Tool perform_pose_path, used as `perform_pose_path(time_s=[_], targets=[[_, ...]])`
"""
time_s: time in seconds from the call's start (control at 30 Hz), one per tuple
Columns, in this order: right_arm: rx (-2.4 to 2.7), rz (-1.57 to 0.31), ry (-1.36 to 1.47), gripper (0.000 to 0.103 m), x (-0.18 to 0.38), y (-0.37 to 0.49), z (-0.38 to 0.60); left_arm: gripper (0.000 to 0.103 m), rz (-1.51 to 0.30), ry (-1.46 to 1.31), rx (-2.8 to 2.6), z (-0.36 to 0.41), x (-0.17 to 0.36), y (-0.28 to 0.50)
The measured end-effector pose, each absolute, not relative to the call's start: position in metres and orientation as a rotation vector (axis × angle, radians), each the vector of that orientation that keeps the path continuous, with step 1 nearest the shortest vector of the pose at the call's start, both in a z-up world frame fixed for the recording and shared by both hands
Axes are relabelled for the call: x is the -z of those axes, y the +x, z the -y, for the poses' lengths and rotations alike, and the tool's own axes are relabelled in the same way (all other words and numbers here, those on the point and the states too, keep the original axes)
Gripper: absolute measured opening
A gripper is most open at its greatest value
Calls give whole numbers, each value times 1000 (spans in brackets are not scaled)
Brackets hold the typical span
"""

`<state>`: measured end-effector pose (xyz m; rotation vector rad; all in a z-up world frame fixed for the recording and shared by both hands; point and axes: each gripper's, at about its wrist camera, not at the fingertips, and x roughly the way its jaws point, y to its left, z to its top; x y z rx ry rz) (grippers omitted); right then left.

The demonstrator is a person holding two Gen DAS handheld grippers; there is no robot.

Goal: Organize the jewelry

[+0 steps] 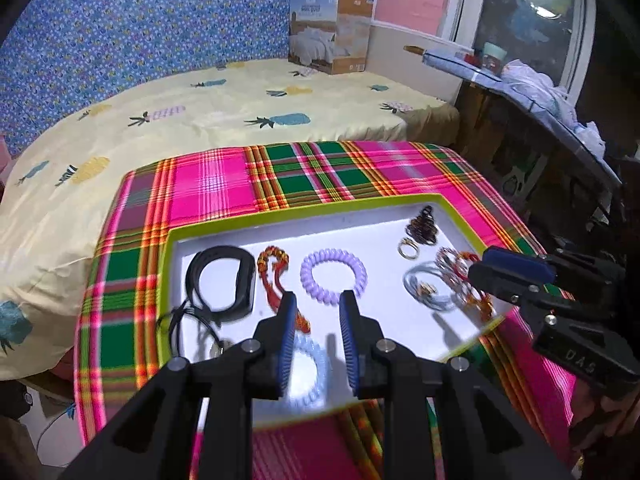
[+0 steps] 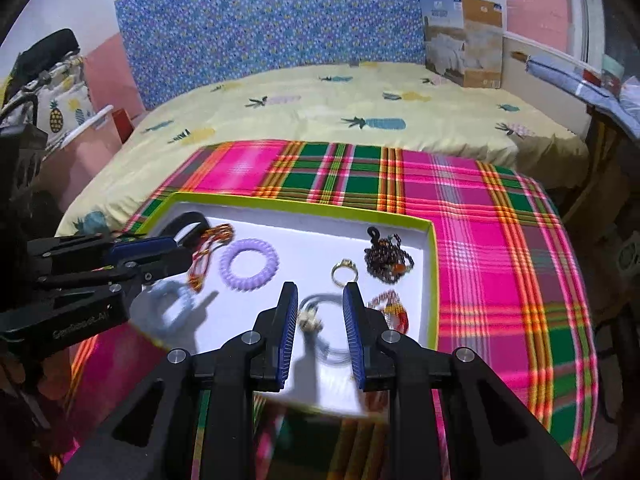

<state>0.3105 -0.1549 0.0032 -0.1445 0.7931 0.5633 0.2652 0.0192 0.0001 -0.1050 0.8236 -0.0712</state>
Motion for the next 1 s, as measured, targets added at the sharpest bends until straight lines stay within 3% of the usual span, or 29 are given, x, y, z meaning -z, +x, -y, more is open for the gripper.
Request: perform_pose_path(time_s=[0.5,0.6,1.0], targets=[[-548,-745,-127,24,-29,207,183,25,-751,-77,61,-3,-27,168],[-545,-737,-128,24,-30,188,186,29,-746,-87,48,-3,-27,150],[-520,-749,-120,24,-21,142,197,30,-748,-114,4,-4,-19,93]])
